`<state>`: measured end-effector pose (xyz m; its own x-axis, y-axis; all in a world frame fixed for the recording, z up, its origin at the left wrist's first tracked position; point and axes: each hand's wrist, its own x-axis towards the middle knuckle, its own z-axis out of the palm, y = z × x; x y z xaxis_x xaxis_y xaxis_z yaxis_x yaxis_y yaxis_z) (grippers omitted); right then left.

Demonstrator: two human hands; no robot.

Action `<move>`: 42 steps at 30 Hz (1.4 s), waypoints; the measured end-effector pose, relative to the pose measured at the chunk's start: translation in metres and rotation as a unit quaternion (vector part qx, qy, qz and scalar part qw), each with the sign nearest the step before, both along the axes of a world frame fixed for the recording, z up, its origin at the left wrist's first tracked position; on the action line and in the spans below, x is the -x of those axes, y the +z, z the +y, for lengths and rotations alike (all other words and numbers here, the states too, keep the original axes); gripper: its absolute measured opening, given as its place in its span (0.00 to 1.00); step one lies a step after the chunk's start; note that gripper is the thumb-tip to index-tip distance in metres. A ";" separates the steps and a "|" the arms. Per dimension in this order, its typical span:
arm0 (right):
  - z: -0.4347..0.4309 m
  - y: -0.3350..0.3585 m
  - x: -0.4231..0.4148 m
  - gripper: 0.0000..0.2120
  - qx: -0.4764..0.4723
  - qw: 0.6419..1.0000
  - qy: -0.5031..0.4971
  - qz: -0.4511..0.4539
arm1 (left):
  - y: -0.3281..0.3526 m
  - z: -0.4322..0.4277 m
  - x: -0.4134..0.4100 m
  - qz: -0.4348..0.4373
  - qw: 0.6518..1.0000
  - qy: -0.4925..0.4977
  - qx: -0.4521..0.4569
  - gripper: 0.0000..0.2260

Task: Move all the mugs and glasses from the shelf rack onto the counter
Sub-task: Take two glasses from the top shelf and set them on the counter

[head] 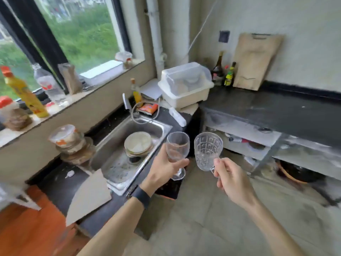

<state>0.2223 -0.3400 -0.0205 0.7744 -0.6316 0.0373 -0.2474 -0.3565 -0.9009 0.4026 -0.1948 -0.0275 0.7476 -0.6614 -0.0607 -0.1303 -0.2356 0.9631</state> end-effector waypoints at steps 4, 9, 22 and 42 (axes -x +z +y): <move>-0.083 -0.002 0.090 0.19 -0.019 0.991 -0.134 0.005 | 0.001 -0.125 0.057 0.006 0.995 -0.103 0.001 0.22; -0.160 -0.002 0.179 0.19 -0.001 0.965 -0.263 0.003 | 0.007 -0.261 0.124 0.006 0.974 -0.225 -0.003 0.22; -0.389 -0.012 0.274 0.19 -0.017 0.915 -0.403 0.011 | 0.003 -0.554 0.217 0.018 0.924 -0.383 0.012 0.24; -0.766 -0.052 0.255 0.20 -0.111 0.924 -0.364 0.044 | -0.047 -0.913 0.193 0.001 0.943 -0.324 -0.071 0.25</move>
